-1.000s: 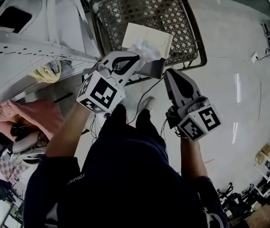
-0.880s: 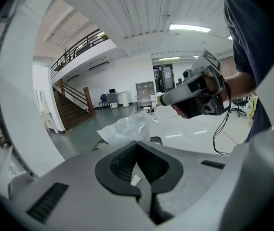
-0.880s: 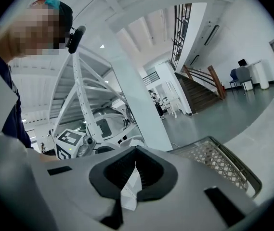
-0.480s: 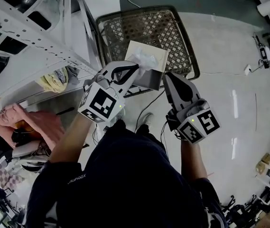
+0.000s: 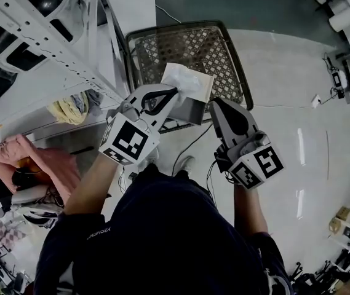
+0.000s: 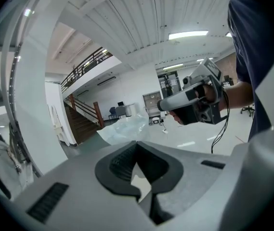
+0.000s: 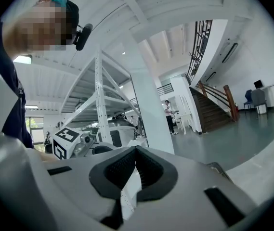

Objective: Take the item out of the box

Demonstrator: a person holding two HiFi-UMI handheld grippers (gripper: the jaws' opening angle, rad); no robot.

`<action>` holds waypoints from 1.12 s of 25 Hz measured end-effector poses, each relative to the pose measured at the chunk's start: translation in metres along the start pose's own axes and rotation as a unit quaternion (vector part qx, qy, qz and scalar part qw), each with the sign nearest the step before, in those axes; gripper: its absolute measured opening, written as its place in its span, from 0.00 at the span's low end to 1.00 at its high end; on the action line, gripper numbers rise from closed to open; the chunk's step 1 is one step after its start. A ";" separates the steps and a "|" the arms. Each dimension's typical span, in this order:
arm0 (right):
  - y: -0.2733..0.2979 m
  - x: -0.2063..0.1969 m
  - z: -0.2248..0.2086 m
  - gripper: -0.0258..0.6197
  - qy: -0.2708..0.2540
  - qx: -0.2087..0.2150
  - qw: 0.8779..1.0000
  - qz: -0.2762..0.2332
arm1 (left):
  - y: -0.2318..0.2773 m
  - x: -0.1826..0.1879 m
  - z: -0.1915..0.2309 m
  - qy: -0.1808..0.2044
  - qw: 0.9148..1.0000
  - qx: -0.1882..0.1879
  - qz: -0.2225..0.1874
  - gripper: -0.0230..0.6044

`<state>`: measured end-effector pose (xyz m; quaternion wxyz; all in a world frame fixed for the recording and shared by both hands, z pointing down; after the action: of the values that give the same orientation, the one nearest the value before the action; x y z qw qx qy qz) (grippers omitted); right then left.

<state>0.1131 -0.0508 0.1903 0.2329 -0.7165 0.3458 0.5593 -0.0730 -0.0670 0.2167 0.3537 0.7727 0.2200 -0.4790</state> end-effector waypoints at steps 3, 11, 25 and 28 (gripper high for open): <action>0.001 0.004 0.003 0.08 0.007 0.012 1.000 -0.010 | 0.000 0.002 -0.003 0.000 1.000 0.002 -0.002 0.05; -0.001 -0.001 0.000 0.08 -0.010 0.014 1.000 0.011 | 0.002 0.003 -0.009 -0.008 1.000 0.012 -0.003 0.05; 0.003 -0.005 -0.003 0.08 -0.001 0.027 0.999 0.021 | 0.007 0.003 -0.009 -0.009 1.000 0.012 0.000 0.05; 0.004 -0.006 -0.005 0.08 -0.001 0.027 0.999 0.020 | 0.010 0.002 -0.008 -0.009 1.000 0.012 0.002 0.05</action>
<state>0.1131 -0.0557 0.1973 0.2413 -0.7023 0.3748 0.5550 -0.0608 -0.0675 0.2207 0.3470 0.7729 0.2097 -0.4880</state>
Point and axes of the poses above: the fingertips, and each gripper's own axes: y forward along the fingers, z to its left, x out of its top, the point moved 8 cm from there along -y, backward along the fingers, and after that the axes turned 1 degree about y, right-handed, at the moved point
